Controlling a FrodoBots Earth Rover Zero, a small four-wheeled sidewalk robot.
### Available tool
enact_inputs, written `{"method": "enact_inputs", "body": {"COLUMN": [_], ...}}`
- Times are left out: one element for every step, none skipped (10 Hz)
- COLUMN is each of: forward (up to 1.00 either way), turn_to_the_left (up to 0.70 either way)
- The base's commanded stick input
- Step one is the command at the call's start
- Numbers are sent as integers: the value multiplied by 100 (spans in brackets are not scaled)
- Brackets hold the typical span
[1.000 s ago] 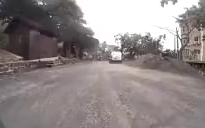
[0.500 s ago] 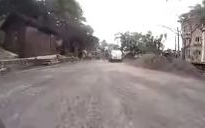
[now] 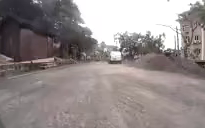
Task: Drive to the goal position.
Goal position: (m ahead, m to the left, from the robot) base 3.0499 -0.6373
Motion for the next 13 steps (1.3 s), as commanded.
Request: {"method": "enact_inputs", "body": {"forward": [70, 70, 70, 70, 70, 70, 70, 70, 70, 70, 70, 70, 70], "turn_to_the_left": [0, 0, 0, 0, 0, 0, 0, 0, 0, 0, 0, 0, 0]}}
